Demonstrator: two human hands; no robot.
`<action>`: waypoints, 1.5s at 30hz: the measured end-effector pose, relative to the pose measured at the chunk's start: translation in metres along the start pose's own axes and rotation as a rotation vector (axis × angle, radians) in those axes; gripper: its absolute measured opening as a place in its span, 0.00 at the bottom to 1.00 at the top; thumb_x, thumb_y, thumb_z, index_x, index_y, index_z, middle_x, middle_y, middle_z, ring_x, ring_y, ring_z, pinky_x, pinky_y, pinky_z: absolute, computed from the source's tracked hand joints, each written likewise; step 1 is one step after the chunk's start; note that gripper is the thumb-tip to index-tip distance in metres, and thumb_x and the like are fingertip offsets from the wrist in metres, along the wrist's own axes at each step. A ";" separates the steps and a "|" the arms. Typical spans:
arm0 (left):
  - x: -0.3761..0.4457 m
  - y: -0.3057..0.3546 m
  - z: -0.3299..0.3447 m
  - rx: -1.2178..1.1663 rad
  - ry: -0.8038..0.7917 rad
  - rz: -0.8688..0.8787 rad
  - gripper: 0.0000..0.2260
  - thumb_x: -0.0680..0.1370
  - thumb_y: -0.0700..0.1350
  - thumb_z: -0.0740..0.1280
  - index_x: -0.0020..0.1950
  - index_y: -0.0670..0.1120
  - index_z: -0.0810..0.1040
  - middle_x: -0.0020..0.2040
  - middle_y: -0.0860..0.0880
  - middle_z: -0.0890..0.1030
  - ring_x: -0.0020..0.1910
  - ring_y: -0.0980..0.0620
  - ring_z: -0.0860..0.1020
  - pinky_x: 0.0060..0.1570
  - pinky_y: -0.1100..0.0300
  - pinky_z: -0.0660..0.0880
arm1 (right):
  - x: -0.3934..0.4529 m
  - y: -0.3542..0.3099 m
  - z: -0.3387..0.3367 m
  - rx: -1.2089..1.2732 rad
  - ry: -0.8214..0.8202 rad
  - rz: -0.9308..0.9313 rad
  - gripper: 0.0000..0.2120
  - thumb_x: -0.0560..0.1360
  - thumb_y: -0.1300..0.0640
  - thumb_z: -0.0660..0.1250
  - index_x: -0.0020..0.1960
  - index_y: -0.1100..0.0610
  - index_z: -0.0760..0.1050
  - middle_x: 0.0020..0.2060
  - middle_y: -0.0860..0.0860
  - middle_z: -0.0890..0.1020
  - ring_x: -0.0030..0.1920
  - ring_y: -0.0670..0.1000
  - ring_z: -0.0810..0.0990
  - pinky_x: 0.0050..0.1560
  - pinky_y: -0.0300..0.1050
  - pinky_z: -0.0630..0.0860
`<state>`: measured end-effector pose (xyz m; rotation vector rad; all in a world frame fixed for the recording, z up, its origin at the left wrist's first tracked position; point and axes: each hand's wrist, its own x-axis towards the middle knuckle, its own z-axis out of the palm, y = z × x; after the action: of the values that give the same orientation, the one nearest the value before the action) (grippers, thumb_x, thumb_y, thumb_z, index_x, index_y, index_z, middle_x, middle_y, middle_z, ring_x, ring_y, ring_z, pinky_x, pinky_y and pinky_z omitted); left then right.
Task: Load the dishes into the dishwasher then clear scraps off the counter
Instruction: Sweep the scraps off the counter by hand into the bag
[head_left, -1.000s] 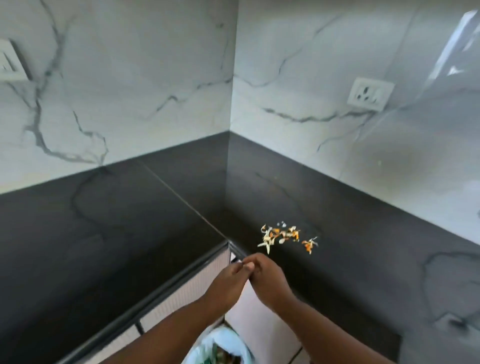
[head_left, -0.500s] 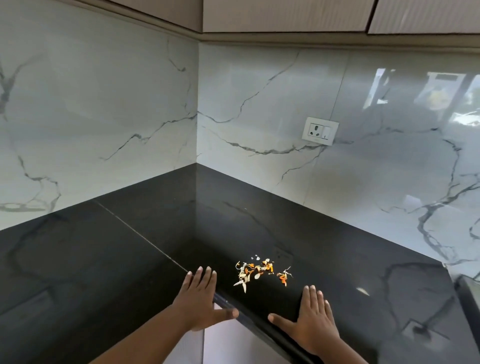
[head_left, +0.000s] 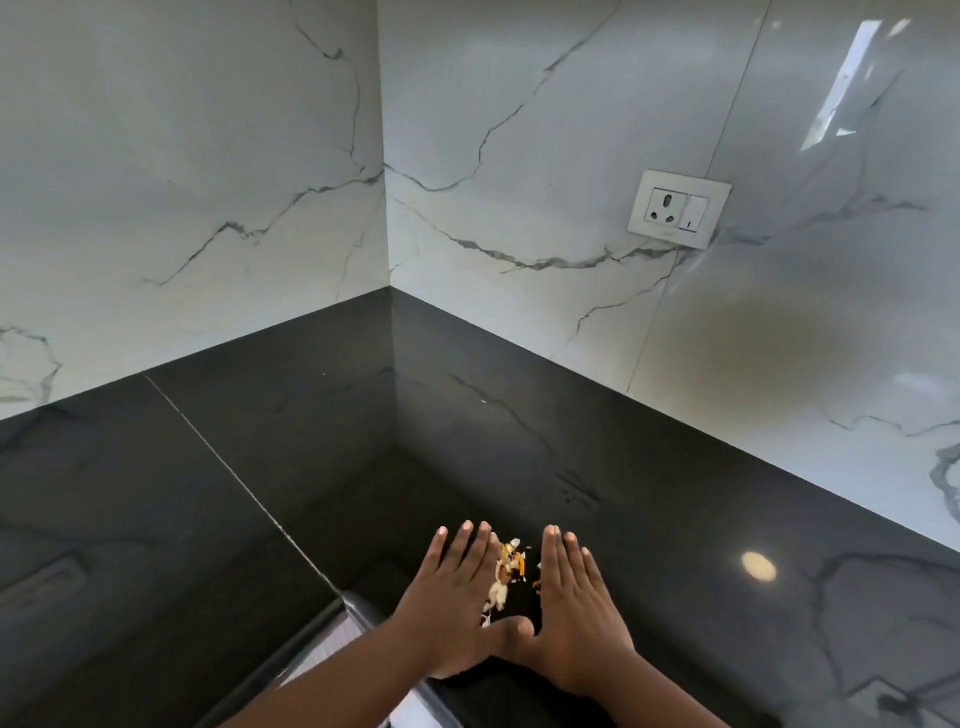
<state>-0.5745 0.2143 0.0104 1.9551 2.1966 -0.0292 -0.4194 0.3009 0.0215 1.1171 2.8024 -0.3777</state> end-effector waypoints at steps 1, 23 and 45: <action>0.002 0.004 0.000 0.002 0.005 0.031 0.49 0.65 0.76 0.31 0.77 0.45 0.35 0.77 0.48 0.34 0.74 0.51 0.29 0.71 0.50 0.28 | 0.006 0.002 -0.002 -0.020 -0.013 -0.056 0.55 0.70 0.28 0.53 0.70 0.63 0.24 0.72 0.53 0.28 0.73 0.51 0.26 0.64 0.39 0.21; -0.097 -0.017 0.054 -2.278 -0.413 -0.933 0.25 0.75 0.46 0.58 0.59 0.24 0.73 0.58 0.28 0.76 0.48 0.27 0.79 0.50 0.42 0.76 | 0.040 -0.066 0.013 0.065 0.072 -0.484 0.24 0.84 0.50 0.46 0.78 0.56 0.52 0.78 0.49 0.51 0.77 0.43 0.44 0.64 0.27 0.29; -0.082 -0.033 0.058 -2.468 -0.307 -0.684 0.21 0.71 0.56 0.66 0.45 0.38 0.84 0.43 0.38 0.83 0.38 0.41 0.84 0.36 0.52 0.81 | -0.015 -0.111 0.054 -0.265 0.112 -0.629 0.22 0.71 0.46 0.64 0.61 0.53 0.79 0.62 0.49 0.79 0.65 0.47 0.75 0.66 0.44 0.60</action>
<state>-0.5906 0.1210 -0.0371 -0.2194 0.8233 1.2809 -0.4850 0.1991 -0.0070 0.1936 3.1225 0.0226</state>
